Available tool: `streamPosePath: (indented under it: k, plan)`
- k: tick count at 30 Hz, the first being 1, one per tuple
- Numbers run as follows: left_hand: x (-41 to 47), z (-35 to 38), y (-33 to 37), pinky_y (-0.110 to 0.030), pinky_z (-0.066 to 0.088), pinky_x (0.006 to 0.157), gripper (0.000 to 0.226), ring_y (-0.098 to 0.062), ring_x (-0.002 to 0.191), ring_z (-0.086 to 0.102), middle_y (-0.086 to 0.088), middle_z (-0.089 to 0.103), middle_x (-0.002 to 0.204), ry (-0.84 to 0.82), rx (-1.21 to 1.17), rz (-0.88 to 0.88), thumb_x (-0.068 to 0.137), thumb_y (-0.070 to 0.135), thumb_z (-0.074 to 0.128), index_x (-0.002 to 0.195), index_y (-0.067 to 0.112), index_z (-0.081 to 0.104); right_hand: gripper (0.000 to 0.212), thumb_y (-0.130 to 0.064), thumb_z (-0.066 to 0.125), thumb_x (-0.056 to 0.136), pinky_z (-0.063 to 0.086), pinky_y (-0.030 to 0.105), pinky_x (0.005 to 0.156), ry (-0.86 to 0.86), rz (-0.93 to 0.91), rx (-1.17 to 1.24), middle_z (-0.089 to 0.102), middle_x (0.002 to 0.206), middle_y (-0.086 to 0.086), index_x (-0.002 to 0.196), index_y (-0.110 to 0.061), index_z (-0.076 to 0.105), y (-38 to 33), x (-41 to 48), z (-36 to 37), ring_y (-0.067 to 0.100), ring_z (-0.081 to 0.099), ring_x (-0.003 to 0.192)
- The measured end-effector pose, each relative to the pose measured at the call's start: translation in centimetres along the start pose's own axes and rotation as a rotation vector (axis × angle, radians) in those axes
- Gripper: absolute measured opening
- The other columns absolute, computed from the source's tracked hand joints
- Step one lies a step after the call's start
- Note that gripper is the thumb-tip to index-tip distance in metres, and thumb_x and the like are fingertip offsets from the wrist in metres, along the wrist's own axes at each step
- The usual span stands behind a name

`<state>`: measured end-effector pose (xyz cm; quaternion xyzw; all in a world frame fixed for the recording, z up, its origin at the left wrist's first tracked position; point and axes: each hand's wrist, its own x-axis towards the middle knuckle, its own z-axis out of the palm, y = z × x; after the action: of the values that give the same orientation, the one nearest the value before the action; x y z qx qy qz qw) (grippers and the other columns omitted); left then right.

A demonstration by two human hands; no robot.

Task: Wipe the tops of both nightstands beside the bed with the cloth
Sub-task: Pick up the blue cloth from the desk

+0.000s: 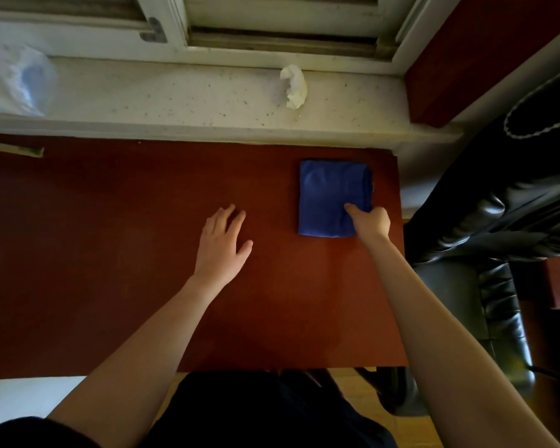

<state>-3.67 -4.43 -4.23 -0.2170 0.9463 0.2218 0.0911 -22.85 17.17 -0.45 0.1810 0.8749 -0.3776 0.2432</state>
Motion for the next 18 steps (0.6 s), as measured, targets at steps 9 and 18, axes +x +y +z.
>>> streamPosePath:
  k: [9,18]
  plan:
    - [-0.8,-3.5,2.1,-0.040,0.043,0.103,0.043,-0.019,0.126,0.048,0.000,0.057,0.132,-0.050,-0.254,-0.104,0.096,0.040,0.045,0.133,0.018,0.054,0.018,-0.026,0.062,0.093,0.043,0.012,0.050,-0.063,-0.310,0.185,0.063,0.076,0.000,0.089,-0.009,0.060,-0.2,-4.7,-1.9,0.009,0.057,0.064]
    - [-12.4,-5.4,5.9,-0.017,0.041,0.084,0.030,-0.006,0.104,0.058,0.007,0.062,0.114,0.046,-0.559,-0.067,0.098,0.033,0.047,0.121,0.019,0.061,0.017,-0.026,0.063,0.093,0.048,0.029,0.061,-0.057,-0.358,0.367,0.066,0.080,0.001,0.094,-0.009,0.064,6.4,-13.9,-8.4,0.013,0.062,0.067]
